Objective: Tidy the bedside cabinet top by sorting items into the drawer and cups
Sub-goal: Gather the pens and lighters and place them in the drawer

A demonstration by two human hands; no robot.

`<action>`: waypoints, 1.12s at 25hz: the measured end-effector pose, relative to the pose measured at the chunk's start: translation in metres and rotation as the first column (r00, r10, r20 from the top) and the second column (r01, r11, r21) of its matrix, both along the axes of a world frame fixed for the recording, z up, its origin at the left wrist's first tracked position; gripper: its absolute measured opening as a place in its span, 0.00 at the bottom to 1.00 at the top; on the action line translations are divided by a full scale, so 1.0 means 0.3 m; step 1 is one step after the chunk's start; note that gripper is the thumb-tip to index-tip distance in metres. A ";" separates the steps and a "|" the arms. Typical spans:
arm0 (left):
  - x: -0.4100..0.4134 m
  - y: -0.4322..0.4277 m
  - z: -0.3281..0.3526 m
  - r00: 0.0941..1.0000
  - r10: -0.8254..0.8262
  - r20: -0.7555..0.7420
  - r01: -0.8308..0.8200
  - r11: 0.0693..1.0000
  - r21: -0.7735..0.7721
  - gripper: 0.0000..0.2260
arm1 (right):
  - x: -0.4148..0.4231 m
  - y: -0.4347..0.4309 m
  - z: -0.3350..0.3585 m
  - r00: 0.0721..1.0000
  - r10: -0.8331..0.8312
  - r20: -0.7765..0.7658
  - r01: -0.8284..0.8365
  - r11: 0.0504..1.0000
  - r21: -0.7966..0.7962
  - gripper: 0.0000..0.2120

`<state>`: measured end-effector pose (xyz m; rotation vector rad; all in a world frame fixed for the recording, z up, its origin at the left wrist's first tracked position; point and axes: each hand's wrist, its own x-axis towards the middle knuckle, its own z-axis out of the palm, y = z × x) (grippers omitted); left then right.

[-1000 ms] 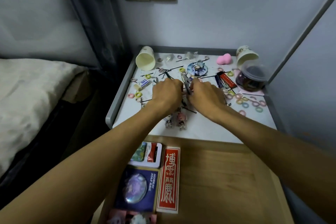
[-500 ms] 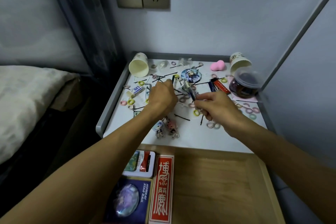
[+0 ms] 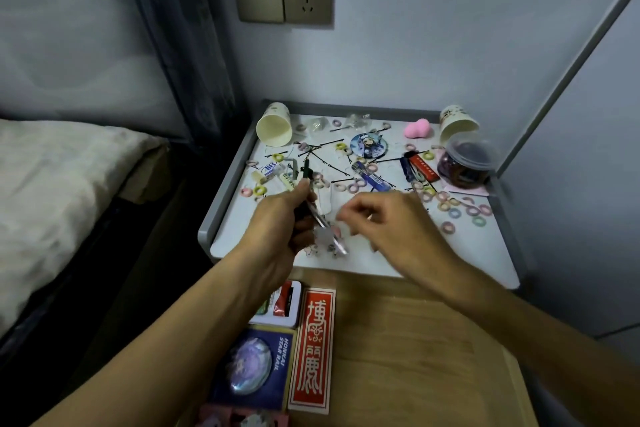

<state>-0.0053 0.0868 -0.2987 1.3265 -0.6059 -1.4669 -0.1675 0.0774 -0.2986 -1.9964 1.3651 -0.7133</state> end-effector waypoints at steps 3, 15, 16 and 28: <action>0.035 0.048 -0.009 0.997 0.054 -0.059 -0.050 0.997 0.059 0.12 | -0.102 -0.191 -0.055 0.904 -0.297 -0.307 0.260 0.953 -0.157 0.08; 0.019 0.055 -0.023 0.997 -0.082 -0.003 0.082 0.996 0.027 0.09 | -0.147 -0.472 -0.183 0.613 -0.445 -0.653 0.380 0.890 -0.251 0.10; 0.023 0.059 -0.025 0.997 -0.080 0.023 0.080 0.997 0.017 0.08 | -0.145 -0.480 -0.185 0.604 -0.445 -0.661 0.374 0.891 -0.258 0.08; 0.004 0.069 -0.036 0.979 -0.078 -0.186 0.078 0.997 -0.006 0.09 | -0.039 -0.038 -0.009 0.967 -0.254 -0.020 0.255 0.966 0.042 0.05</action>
